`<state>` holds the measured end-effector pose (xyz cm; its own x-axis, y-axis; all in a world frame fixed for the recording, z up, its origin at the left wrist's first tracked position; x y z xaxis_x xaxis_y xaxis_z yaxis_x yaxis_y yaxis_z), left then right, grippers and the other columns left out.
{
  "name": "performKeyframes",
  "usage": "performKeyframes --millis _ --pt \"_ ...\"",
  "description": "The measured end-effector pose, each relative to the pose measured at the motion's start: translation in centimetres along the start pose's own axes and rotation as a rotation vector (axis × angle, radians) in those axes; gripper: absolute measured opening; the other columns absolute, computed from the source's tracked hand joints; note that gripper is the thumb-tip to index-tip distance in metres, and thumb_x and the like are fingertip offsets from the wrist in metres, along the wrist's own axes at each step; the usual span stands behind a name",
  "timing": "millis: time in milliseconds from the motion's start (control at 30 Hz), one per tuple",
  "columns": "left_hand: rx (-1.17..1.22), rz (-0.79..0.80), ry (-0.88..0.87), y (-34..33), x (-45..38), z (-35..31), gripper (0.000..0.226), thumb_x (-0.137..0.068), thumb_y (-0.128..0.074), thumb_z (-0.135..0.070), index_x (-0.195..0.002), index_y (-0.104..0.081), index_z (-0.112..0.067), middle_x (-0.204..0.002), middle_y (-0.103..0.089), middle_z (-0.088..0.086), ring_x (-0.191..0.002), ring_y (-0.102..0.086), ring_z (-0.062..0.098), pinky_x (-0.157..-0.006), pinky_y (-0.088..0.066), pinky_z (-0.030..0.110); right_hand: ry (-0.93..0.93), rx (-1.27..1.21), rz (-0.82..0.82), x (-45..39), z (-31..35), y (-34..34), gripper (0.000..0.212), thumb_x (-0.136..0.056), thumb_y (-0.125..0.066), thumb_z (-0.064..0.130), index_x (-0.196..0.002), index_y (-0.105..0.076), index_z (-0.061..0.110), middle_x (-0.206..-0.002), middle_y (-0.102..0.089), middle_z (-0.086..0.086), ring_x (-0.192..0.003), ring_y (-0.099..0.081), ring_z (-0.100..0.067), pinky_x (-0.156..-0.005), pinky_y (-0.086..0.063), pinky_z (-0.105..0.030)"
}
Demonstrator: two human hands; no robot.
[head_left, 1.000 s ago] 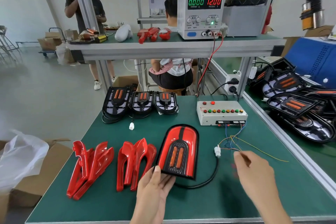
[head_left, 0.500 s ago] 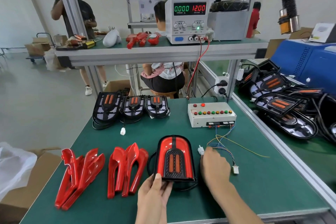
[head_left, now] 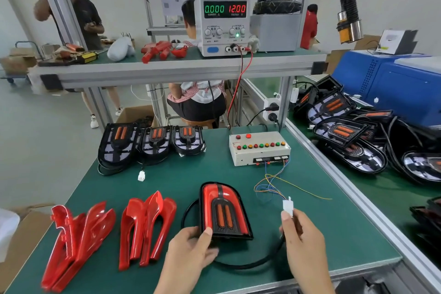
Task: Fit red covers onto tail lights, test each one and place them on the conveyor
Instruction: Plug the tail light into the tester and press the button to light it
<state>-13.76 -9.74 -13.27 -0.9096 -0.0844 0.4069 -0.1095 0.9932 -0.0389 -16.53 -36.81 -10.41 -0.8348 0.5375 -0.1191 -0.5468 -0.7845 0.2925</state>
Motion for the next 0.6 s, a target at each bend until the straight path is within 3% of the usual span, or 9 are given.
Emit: performKeyframes --millis 100,167,233,300,367,467,600 --pt "-0.538 -0.220 -0.261 1.1 1.6 -2.8 0.048 -0.090 -0.073 -0.039 -0.131 -0.059 -0.018 -0.111 -0.061 -0.009 -0.073 -0.068 0.007 -0.071 -0.051 0.022 0.002 0.087 -0.010 0.1 -0.6 0.3 0.030 -0.101 -0.052 0.035 -0.072 -0.055 0.028 -0.062 -0.060 0.014 -0.059 -0.050 -0.004 -0.063 -0.043 -0.032" --pt "-0.582 -0.345 -0.580 0.1 4.7 -6.5 0.028 -0.085 -0.076 -0.037 -0.110 -0.065 -0.030 -0.097 -0.059 -0.015 -0.068 -0.060 0.008 -0.064 -0.041 0.013 -0.020 0.097 -0.049 0.3 -1.3 0.6 0.037 -0.103 -0.049 0.034 -0.067 -0.051 0.024 -0.058 -0.056 0.012 -0.055 -0.046 -0.007 -0.060 -0.040 -0.034" --pt "-0.504 -0.208 -0.731 -2.8 5.7 -8.0 0.010 -0.086 -0.073 -0.032 -0.085 -0.064 -0.036 -0.078 -0.062 -0.013 -0.065 -0.058 0.010 -0.059 -0.042 0.011 -0.058 0.056 -0.104 0.4 -2.1 1.0 0.044 -0.105 -0.046 0.032 -0.062 -0.048 0.021 -0.051 -0.049 0.011 -0.049 -0.041 -0.008 -0.056 -0.034 -0.035" --pt "-0.529 0.063 -0.687 -7.6 4.8 -8.0 0.017 -0.093 -0.067 -0.032 -0.076 -0.063 -0.029 -0.065 -0.061 -0.013 -0.058 -0.052 0.008 -0.057 -0.039 0.012 -0.092 -0.007 -0.151 0.5 -2.5 1.4 0.046 -0.105 -0.047 0.034 -0.060 -0.050 0.021 -0.049 -0.045 0.009 -0.046 -0.036 -0.007 -0.055 -0.032 -0.034" --pt "-0.708 0.235 -0.652 -12.6 3.6 -7.4 0.019 -0.097 -0.062 -0.032 -0.081 -0.067 -0.022 -0.067 -0.064 -0.011 -0.063 -0.055 0.009 -0.065 -0.043 0.021 -0.118 -0.097 -0.193 0.3 -2.9 1.8 0.043 -0.103 -0.051 0.034 -0.062 -0.058 0.023 -0.050 -0.047 0.009 -0.045 -0.037 -0.005 -0.053 -0.034 -0.030" --pt "-0.929 0.257 -0.558 -17.6 0.5 -6.2 0.027 -0.099 -0.055 -0.031 -0.089 -0.071 -0.011 -0.096 -0.074 0.009 -0.097 -0.064 0.032 -0.084 -0.049 0.036 -0.140 -0.142 -0.236 0.2 -3.3 2.1 0.037 -0.100 -0.056 0.036 -0.068 -0.065 0.022 -0.050 -0.052 0.008 -0.044 -0.040 -0.003 -0.049 -0.036 -0.024" --pt "-0.957 0.265 -0.362 -20.3 -2.2 -4.2 0.029 -0.093 -0.064 -0.037 -0.083 -0.060 -0.010 -0.104 -0.071 0.020 -0.103 -0.063 0.042 -0.084 -0.050 0.039 -0.192 -0.154 -0.284 0.3 -4.4 2.2 0.025 -0.096 -0.062 0.041 -0.080 -0.074 0.026 -0.061 -0.067 0.009 -0.061 -0.060 -0.013 -0.064 -0.048 -0.034"
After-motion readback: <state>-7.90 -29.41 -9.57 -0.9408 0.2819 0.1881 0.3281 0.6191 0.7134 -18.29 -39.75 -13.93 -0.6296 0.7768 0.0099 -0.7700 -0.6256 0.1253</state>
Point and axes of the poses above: each hand's wrist, its own x-axis away from the middle knuckle, its own y-axis out of the back of the hand, z = x × y, the point moved 8 cm from there along -x, towards the middle knuckle
